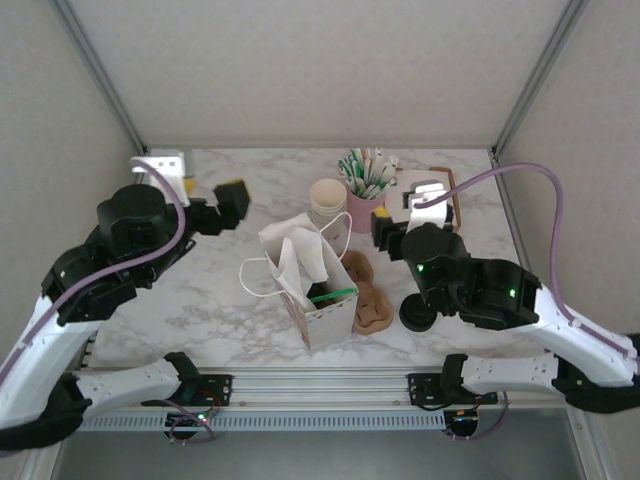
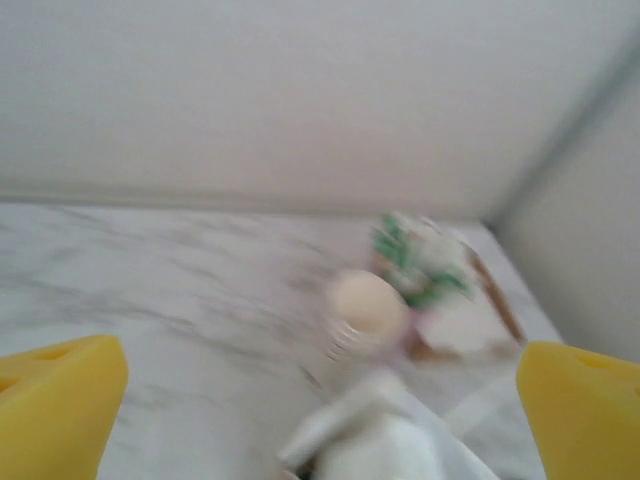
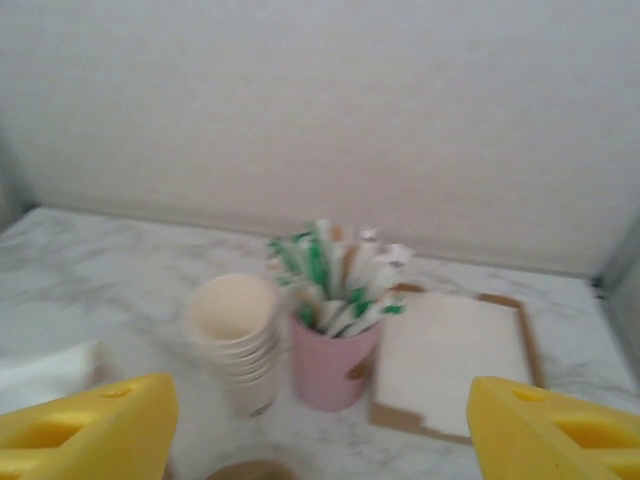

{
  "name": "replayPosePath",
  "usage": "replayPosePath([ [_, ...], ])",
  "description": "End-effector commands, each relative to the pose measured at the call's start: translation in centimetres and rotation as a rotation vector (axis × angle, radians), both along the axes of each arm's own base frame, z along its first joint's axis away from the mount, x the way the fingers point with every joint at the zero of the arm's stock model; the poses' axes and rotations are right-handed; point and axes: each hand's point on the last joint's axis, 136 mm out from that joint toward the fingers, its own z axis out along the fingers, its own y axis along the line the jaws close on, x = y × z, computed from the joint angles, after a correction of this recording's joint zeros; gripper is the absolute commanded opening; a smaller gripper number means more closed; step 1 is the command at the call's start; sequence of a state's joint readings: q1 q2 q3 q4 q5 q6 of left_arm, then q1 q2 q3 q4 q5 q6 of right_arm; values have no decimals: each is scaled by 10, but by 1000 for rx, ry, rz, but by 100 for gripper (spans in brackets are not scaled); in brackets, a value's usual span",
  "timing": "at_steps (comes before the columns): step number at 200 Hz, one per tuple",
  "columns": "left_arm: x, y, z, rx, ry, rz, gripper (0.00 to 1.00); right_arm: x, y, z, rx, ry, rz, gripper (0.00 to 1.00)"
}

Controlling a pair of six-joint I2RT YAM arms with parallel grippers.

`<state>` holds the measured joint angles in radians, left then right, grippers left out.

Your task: Pack the takeout coffee

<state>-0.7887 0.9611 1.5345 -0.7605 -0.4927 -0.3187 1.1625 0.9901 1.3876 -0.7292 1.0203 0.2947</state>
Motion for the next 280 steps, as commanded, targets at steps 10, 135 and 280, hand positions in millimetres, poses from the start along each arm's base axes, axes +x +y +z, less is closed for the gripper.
replayPosePath([
  [10,41,88,-45,64,-13,437,100,40,-56,-11,59,-87,-156,79],
  [135,117,166,-318,282,221,660,100,152,-170,-268,-38,97,-381,92],
  [280,145,153,-357,242,100,479,100,169,-140,-333,26,175,-170,99],
])
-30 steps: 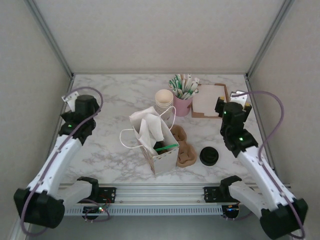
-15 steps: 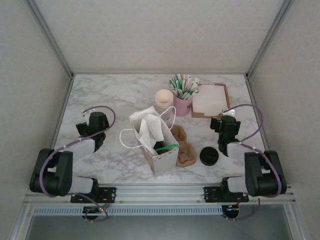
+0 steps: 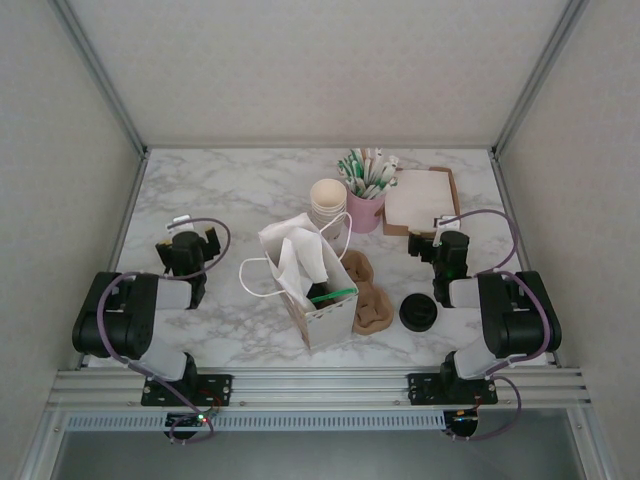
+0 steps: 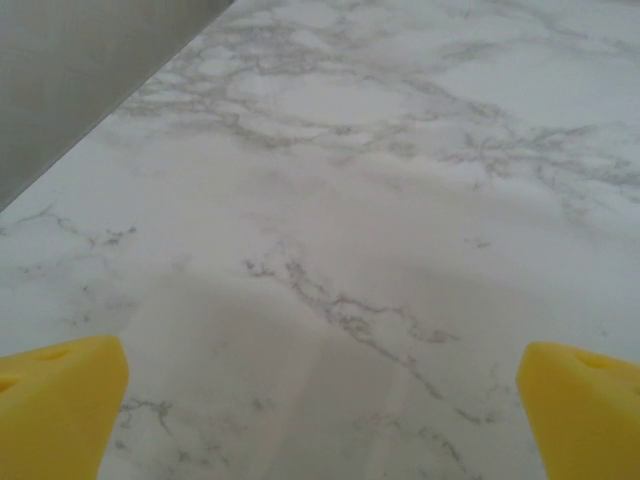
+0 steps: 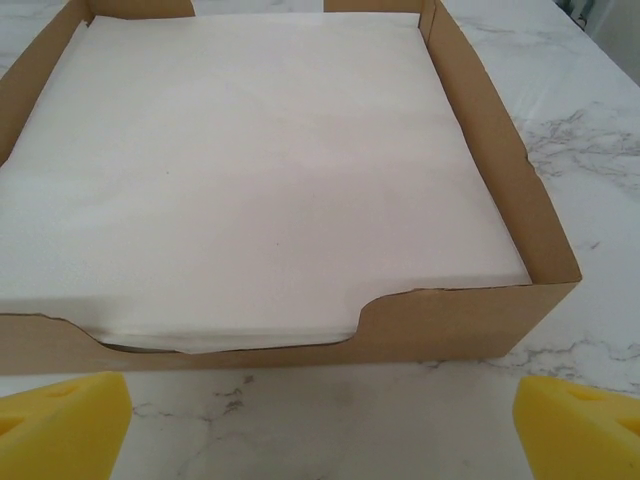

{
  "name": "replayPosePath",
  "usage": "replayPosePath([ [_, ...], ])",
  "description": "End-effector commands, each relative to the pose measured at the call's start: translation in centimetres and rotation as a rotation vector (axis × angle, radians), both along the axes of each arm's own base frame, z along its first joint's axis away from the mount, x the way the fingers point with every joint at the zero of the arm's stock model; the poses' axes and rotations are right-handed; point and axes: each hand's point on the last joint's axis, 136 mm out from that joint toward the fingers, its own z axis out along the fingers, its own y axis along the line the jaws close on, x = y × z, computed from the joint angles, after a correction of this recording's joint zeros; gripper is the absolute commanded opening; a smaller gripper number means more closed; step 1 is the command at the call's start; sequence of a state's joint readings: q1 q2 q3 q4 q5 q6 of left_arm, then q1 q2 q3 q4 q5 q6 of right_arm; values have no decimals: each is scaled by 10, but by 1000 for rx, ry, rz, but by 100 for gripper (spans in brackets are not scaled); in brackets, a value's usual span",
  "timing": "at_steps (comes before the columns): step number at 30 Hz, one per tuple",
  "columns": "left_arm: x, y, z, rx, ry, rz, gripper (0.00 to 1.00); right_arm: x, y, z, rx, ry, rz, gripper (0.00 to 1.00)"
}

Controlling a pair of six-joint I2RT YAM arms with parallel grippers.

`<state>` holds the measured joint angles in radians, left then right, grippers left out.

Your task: Pack the takeout coffee

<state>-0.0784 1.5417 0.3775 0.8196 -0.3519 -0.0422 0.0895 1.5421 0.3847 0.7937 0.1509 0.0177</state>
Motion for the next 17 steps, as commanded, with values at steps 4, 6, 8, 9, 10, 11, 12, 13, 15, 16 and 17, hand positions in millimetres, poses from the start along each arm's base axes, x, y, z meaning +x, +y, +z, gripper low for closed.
replayPosePath([
  [4,7,-3,17,-27,-81,-16,100,6,2,12,14,-49,11,99],
  [6,8,-3,17,-27,-83,-16,100,6,2,12,14,-50,10,99],
  [8,7,-3,17,-27,-81,-17,100,6,1,12,14,-50,10,99],
  [9,7,-3,17,-27,-83,-15,100,6,1,12,14,-50,10,99],
  [10,7,-3,17,-27,-81,-15,100,6,2,12,14,-50,10,99],
  [11,7,-3,17,-27,-82,-16,100,6,1,12,13,-47,10,99],
  [12,7,-3,17,-27,-82,-15,100,6,1,11,16,-45,9,99],
  [13,7,-3,17,-27,-82,-16,100,6,1,11,16,-45,9,99],
  [15,7,-3,17,-27,-82,-15,100,6,1,12,15,-48,10,99],
  [16,7,-3,17,-28,-82,-17,100,6,1,12,15,-50,11,99],
  [17,7,-3,16,-26,-81,-16,100,6,1,12,16,-50,9,99],
])
